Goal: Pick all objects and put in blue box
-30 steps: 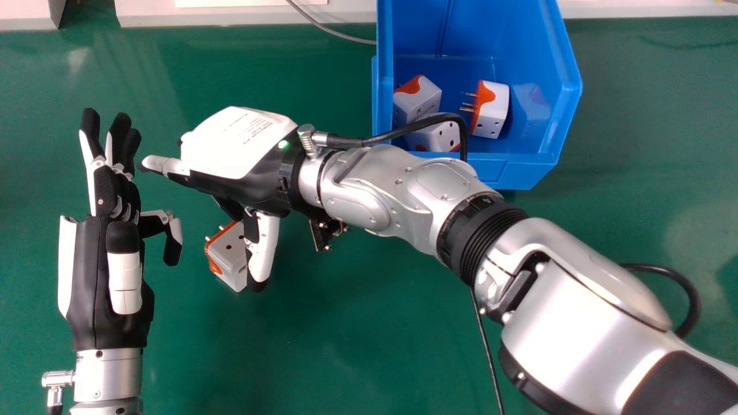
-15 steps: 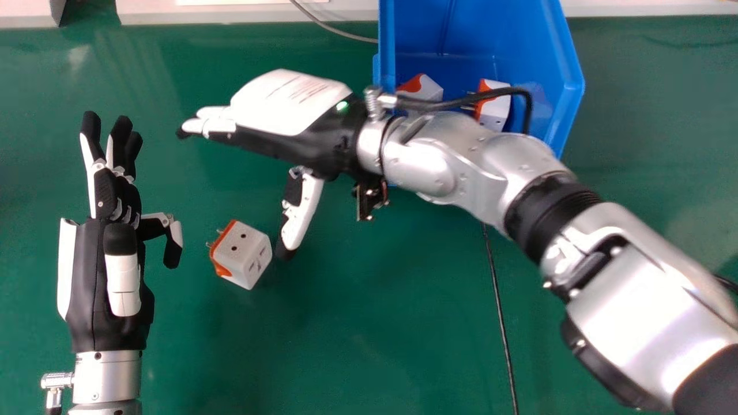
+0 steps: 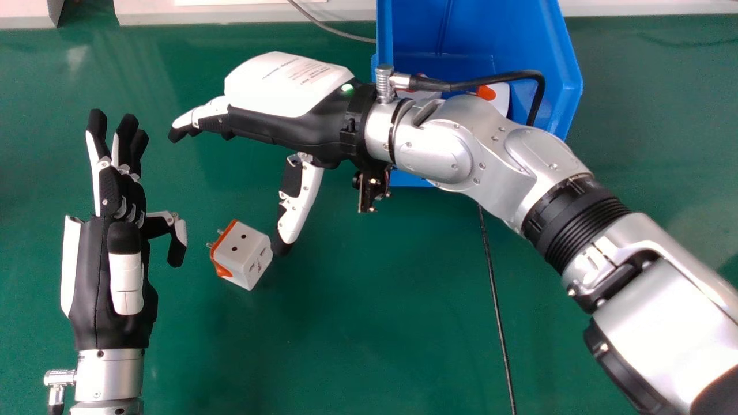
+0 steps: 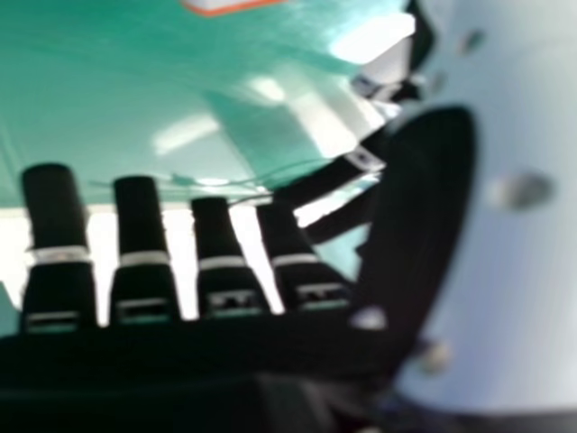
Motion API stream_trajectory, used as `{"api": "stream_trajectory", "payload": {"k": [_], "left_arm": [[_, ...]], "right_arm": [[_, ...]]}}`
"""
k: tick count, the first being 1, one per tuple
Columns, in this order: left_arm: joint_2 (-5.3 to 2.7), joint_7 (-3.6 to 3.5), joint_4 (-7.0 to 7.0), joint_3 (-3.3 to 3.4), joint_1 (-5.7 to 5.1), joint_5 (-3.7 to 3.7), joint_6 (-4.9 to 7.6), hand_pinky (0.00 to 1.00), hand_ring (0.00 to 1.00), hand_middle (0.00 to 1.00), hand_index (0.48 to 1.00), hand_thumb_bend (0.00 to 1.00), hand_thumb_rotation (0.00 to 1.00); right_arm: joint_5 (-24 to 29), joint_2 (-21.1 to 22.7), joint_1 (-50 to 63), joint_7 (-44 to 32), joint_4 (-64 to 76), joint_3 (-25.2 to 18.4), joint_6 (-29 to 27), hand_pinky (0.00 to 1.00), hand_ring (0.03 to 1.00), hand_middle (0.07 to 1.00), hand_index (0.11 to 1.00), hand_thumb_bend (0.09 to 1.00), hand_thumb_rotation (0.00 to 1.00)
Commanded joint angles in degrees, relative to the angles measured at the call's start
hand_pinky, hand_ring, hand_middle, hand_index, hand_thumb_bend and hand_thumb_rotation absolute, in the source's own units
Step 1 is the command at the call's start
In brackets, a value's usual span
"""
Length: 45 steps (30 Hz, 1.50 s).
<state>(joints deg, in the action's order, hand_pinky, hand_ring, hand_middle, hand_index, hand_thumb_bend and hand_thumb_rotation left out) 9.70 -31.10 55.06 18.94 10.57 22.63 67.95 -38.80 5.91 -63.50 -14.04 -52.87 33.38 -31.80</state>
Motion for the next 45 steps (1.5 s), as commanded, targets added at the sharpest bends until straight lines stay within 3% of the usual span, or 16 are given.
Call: {"api": "stream_trajectory", "payload": {"k": [1,5,9,13,18,25,31,37,45], "left_arm": [[-0.22,0.08,-0.44,0.35,0.36,0.18,0.43,0.00,1.00,1.00,0.923,1.00,0.99],[-0.14,0.03,-0.39,0.45,0.38,0.21,0.71,0.00,1.00,1.00,0.924,1.00,0.99],[-0.14,0.21,0.00,0.66,0.57,0.02,1.35,0.00,1.00,1.00,0.925,1.00,0.99],[0.01,1.12,0.62,1.04,0.71,-0.76,2.19,0.00,1.00,1.00,0.929,1.00,0.99],[0.08,2.21,1.16,0.93,0.82,-1.79,3.35,0.00,1.00,1.00,0.934,1.00,1.00],[0.22,3.64,0.75,0.70,0.45,-2.87,2.99,0.00,1.00,1.00,0.940,1.00,1.00],[0.34,4.02,0.38,0.46,0.21,-2.98,2.67,0.00,1.00,1.00,0.940,1.00,1.00],[0.31,3.52,0.51,0.51,0.29,-2.33,2.59,0.00,1.00,1.00,0.939,1.00,1.00],[0.24,3.68,0.24,0.42,0.15,-2.58,2.70,0.00,1.00,1.00,0.937,1.00,1.00]], "right_arm": [[0.45,-0.62,-0.95,0.69,-0.11,-0.17,-0.59,0.57,0.754,0.853,0.853,1.000,0.24],[-2.15,-2.90,-2.05,3.96,-3.90,2.07,-1.11,0.56,0.777,0.871,0.874,1.000,0.24],[-4.10,-5.71,-3.12,5.82,-7.88,3.98,-0.94,0.61,0.840,0.905,0.903,1.000,0.26],[-5.84,-8.61,-3.64,6.70,-11.70,5.91,0.18,0.68,0.876,0.930,0.920,1.000,0.27],[-9.06,-11.38,-4.08,8.73,-15.42,8.98,1.76,0.78,0.932,0.963,0.951,1.000,0.28],[-12.27,-13.40,-5.06,11.33,-18.65,11.67,3.39,0.86,0.983,0.991,0.988,1.000,0.31],[-13.74,-14.60,-5.16,12.63,-19.71,13.09,4.31,0.87,0.995,0.997,0.996,1.000,0.32],[-13.83,-14.75,-5.30,12.43,-20.22,13.81,3.95,0.87,0.999,1.000,0.999,1.000,0.31],[-14.00,-15.82,-4.41,12.61,-21.43,14.71,4.62,0.82,1.000,1.000,0.999,1.000,0.30]]}}
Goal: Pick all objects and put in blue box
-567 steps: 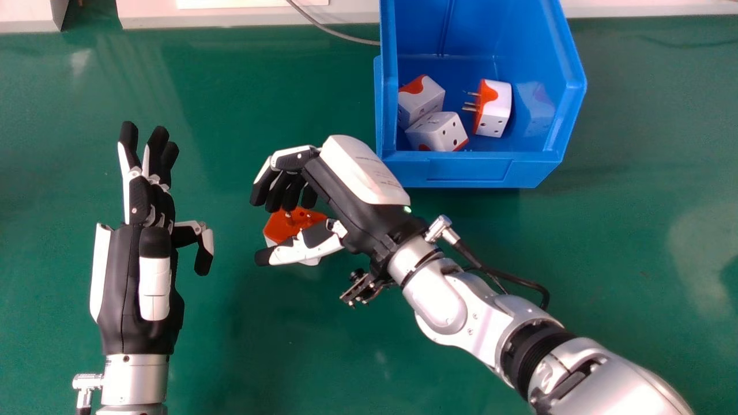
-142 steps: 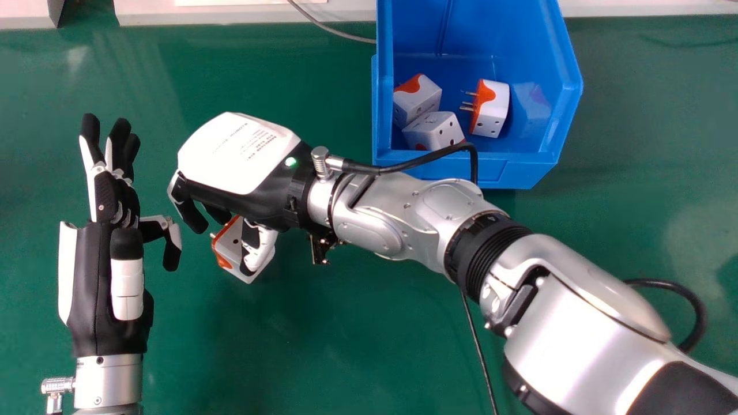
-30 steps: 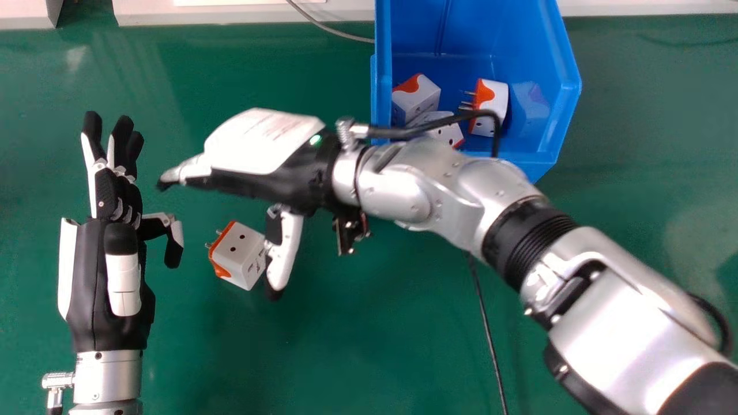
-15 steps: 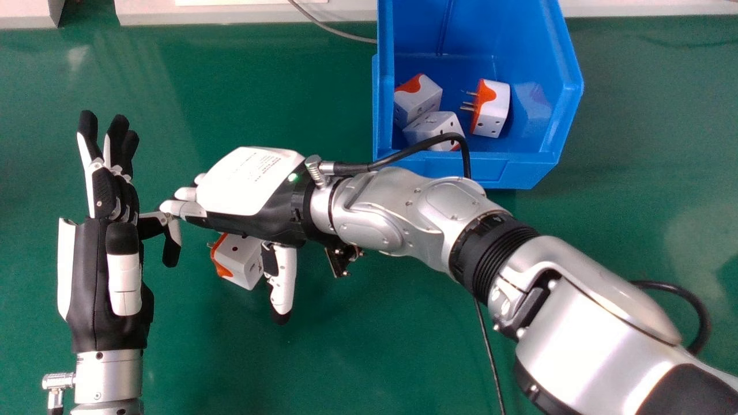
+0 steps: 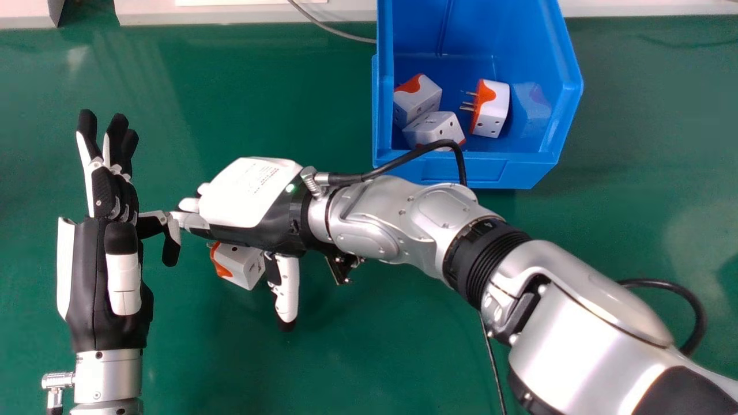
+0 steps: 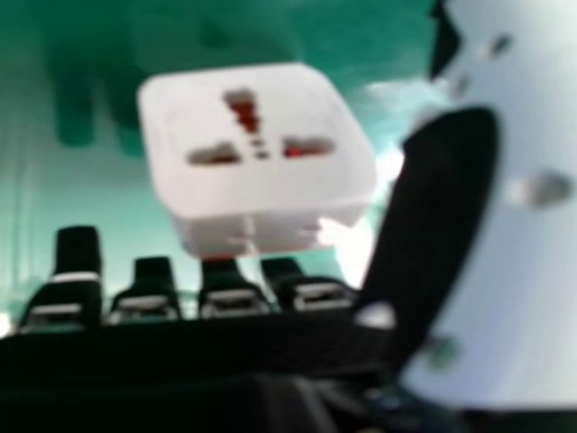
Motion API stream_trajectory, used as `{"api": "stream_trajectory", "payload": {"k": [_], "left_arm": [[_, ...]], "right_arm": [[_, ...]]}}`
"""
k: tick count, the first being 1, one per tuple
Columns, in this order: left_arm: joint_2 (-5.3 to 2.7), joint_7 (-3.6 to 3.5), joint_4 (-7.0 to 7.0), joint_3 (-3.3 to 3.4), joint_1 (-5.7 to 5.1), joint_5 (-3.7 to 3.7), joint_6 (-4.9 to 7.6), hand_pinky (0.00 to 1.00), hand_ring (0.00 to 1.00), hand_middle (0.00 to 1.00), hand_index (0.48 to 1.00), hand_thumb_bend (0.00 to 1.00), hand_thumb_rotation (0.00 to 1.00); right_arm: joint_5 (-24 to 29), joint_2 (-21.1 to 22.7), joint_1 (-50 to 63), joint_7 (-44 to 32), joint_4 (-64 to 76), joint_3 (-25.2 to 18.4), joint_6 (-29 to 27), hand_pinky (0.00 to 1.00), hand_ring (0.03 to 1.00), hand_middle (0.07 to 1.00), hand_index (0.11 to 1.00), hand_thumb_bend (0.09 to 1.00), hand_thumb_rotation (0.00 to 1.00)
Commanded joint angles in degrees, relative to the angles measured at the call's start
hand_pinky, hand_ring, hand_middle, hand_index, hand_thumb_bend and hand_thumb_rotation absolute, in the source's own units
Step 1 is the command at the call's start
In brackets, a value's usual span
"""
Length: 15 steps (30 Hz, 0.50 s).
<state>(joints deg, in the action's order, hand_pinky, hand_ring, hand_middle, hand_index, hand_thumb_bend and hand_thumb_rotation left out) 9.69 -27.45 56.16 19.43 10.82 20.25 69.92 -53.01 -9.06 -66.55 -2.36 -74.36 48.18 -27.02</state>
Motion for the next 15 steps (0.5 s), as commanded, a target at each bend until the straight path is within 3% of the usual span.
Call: {"api": "stream_trajectory", "payload": {"k": [1,4,9,15], "left_arm": [[0.24,-0.18,-0.94,-0.10,-0.10,0.03,0.64,0.00,1.00,1.00,0.937,1.00,1.00],[0.17,-0.69,-1.03,-0.09,-0.04,0.58,0.44,0.00,1.00,1.00,0.936,1.00,1.00],[-0.06,-0.89,-1.03,0.00,-0.31,0.81,0.44,0.00,1.00,1.00,0.934,1.00,1.00],[-0.12,-2.10,-1.24,0.05,-0.34,1.78,0.02,0.00,1.00,1.00,0.932,1.00,1.00]], "right_arm": [[0.51,-1.04,-1.24,0.62,-0.07,-0.31,-0.20,0.82,1.000,1.000,0.998,1.000,0.29],[0.76,-1.34,-0.99,0.69,-0.26,-0.46,-0.40,0.81,0.996,1.000,0.990,1.000,0.28],[-0.27,-1.81,-0.58,2.48,-0.78,0.58,-0.75,0.80,0.976,0.997,0.976,1.000,0.26],[-1.83,-2.71,-0.03,3.95,-1.88,2.64,0.21,0.75,0.927,0.969,0.953,1.000,0.25]]}}
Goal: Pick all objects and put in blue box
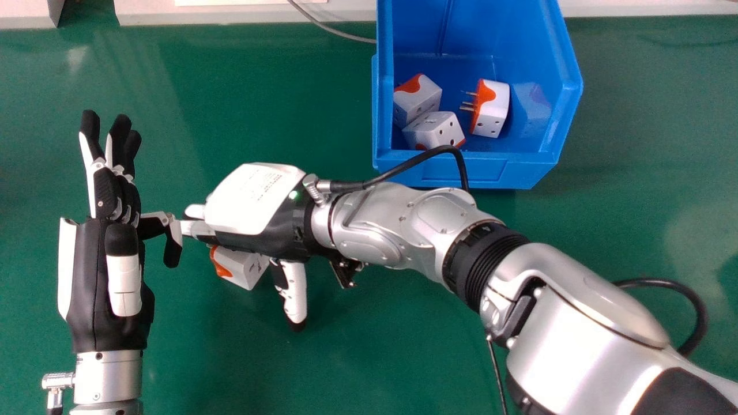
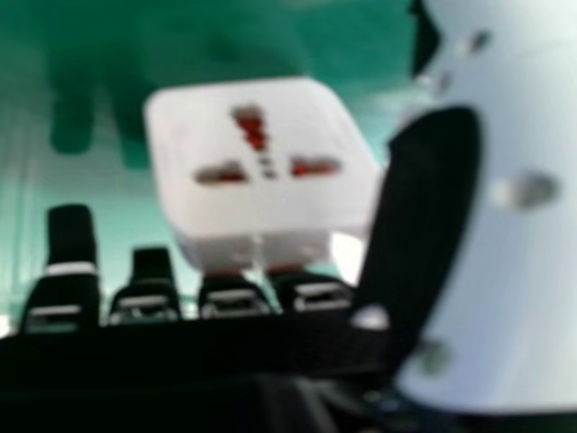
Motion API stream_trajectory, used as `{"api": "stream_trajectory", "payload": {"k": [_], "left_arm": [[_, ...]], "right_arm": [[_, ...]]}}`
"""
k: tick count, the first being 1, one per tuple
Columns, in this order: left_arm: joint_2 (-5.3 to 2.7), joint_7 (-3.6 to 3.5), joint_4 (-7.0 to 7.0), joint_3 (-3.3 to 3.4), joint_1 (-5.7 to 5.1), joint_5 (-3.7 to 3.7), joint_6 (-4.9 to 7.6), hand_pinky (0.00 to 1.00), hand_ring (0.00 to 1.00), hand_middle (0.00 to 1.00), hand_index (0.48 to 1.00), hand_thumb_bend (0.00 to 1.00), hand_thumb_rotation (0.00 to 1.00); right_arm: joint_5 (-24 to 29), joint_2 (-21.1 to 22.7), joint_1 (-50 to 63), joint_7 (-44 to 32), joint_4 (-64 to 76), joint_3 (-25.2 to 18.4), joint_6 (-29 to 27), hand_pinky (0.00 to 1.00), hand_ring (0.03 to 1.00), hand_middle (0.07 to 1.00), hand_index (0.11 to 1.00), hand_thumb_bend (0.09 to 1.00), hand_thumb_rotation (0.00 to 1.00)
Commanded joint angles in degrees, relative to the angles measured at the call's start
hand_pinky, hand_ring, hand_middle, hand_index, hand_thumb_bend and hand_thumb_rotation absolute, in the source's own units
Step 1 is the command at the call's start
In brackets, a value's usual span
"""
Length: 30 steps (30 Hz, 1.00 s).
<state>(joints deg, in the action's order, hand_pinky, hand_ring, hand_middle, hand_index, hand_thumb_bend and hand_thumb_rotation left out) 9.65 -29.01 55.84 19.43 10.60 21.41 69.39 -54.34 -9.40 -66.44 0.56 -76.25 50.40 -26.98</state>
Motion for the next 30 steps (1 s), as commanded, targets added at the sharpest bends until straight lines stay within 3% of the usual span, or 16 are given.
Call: {"api": "stream_trajectory", "payload": {"k": [1,5,11,16,20,21,24,25,30], "left_arm": [[-0.10,-0.78,-0.90,0.05,-0.08,0.83,0.42,0.00,1.00,1.00,0.931,1.00,1.00],[-0.30,-1.70,-1.18,0.05,-0.10,1.69,-0.01,0.00,1.00,1.00,0.929,1.00,1.00],[-0.62,-2.31,-2.30,-0.08,-0.73,2.06,-0.49,0.00,1.00,1.00,0.925,1.00,1.00],[-0.68,-2.89,-2.46,0.13,-0.79,2.52,-0.88,0.00,1.00,1.00,0.921,1.00,0.99],[-0.70,-3.01,-1.99,0.26,-0.54,2.51,-0.85,0.00,1.00,1.00,0.919,1.00,0.99],[-0.68,-3.04,-1.93,0.30,-0.49,2.51,-0.87,0.00,1.00,1.00,0.918,1.00,0.99],[-0.60,-3.07,-1.72,0.43,-0.33,2.47,-0.80,0.00,1.00,1.00,0.918,1.00,0.99],[-0.56,-3.09,-1.68,0.45,-0.28,2.46,-0.76,0.00,1.00,1.00,0.918,1.00,0.99],[-0.46,-3.01,-1.61,0.55,-0.20,2.34,-0.70,0.00,1.00,1.00,0.918,1.00,0.99]], "right_arm": [[-0.85,-2.61,0.00,1.12,-0.19,0.89,0.52,0.74,0.919,0.963,0.947,1.000,0.25],[-1.92,-3.42,0.63,1.51,-0.71,2.77,1.48,0.72,0.909,0.952,0.938,1.000,0.24],[-2.84,-4.00,1.61,3.21,-0.97,4.86,1.68,0.70,0.889,0.927,0.912,1.000,0.22],[-2.93,-3.33,1.81,8.64,-0.82,5.32,-0.94,0.62,0.780,0.830,0.822,0.988,0.15],[-2.50,-2.23,1.47,12.36,-0.91,4.90,-4.27,0.53,0.652,0.714,0.704,0.875,0.06],[-2.52,-1.96,1.45,13.36,-0.91,4.85,-4.99,0.52,0.629,0.691,0.661,0.803,0.08],[-3.04,-1.61,1.51,16.15,-0.98,5.15,-6.07,0.52,0.629,0.691,0.661,0.803,0.08],[-3.22,-1.55,1.54,17.01,-0.99,5.25,-6.32,0.50,0.598,0.647,0.629,0.748,0.06],[-4.45,-1.55,1.50,20.29,-1.11,5.63,-6.75,0.43,0.506,0.553,0.568,0.641,0.03]]}}
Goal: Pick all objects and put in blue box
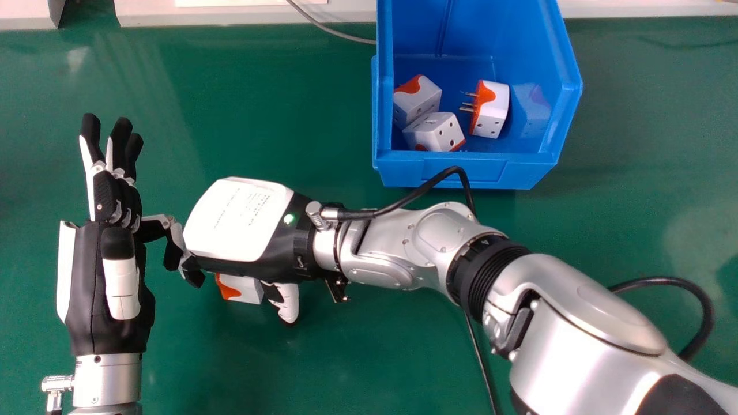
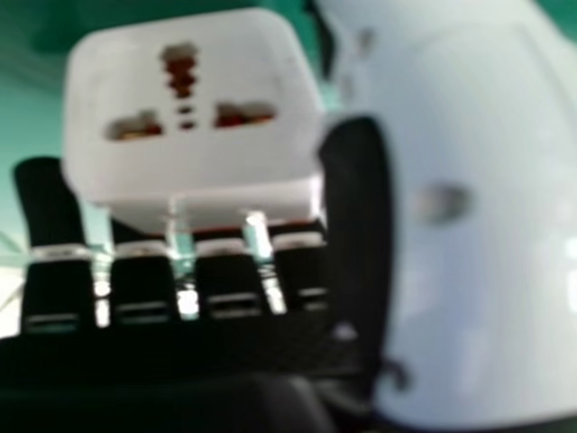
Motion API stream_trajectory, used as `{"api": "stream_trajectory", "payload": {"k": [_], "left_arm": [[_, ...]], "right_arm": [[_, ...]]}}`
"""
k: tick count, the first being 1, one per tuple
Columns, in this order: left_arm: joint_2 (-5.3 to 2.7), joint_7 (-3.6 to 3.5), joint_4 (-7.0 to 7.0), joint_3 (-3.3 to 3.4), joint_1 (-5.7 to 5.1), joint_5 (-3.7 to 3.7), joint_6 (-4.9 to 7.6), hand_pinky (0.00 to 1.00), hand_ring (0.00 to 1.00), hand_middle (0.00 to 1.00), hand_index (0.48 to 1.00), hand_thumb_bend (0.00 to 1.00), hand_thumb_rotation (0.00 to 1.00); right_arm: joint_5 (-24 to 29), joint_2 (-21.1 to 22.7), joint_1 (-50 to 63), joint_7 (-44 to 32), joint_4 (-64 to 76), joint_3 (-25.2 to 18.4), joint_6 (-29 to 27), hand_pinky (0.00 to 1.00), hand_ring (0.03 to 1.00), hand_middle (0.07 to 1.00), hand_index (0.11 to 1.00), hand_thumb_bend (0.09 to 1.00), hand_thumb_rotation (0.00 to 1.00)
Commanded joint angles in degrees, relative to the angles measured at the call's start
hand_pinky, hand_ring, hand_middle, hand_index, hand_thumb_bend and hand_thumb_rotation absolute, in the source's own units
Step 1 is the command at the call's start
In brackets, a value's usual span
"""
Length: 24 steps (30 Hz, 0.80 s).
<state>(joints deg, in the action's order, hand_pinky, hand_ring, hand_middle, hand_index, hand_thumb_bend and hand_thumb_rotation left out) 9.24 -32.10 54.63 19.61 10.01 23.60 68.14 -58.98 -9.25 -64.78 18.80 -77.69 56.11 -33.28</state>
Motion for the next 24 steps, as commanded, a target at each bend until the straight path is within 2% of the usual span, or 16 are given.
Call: {"api": "stream_trajectory", "payload": {"k": [1,3,9,18,24], "left_arm": [[0.01,0.11,-0.36,0.41,0.42,0.16,0.56,0.00,1.00,1.00,0.918,1.00,0.99],[0.08,0.08,-0.17,0.51,0.50,0.17,0.58,0.00,1.00,1.00,0.918,1.00,0.99],[0.00,0.45,-0.08,0.50,0.76,-0.40,0.71,0.00,1.00,1.00,0.918,1.00,0.99],[0.23,0.45,0.38,0.57,1.18,-0.31,0.59,0.00,1.00,1.00,0.918,1.00,0.99],[0.35,0.73,0.40,0.60,1.07,-0.69,1.13,0.00,1.00,1.00,0.918,1.00,0.99]], "right_arm": [[-0.02,-1.68,-0.29,2.64,0.35,-0.08,-0.51,0.43,0.506,0.553,0.568,0.641,0.03],[-0.26,-1.67,-0.51,3.22,0.35,-0.07,-0.57,0.42,0.486,0.535,0.554,0.618,0.02],[-0.15,-1.40,-0.68,3.32,0.31,-0.25,-0.64,0.37,0.431,0.489,0.523,0.564,0.01],[0.42,-1.28,-1.12,0.90,0.25,-0.80,-1.07,0.33,0.389,0.456,0.514,0.539,0.00],[1.32,-0.78,-1.52,-1.33,0.28,-2.17,-2.08,0.32,0.380,0.447,0.512,0.532,0.00]]}}
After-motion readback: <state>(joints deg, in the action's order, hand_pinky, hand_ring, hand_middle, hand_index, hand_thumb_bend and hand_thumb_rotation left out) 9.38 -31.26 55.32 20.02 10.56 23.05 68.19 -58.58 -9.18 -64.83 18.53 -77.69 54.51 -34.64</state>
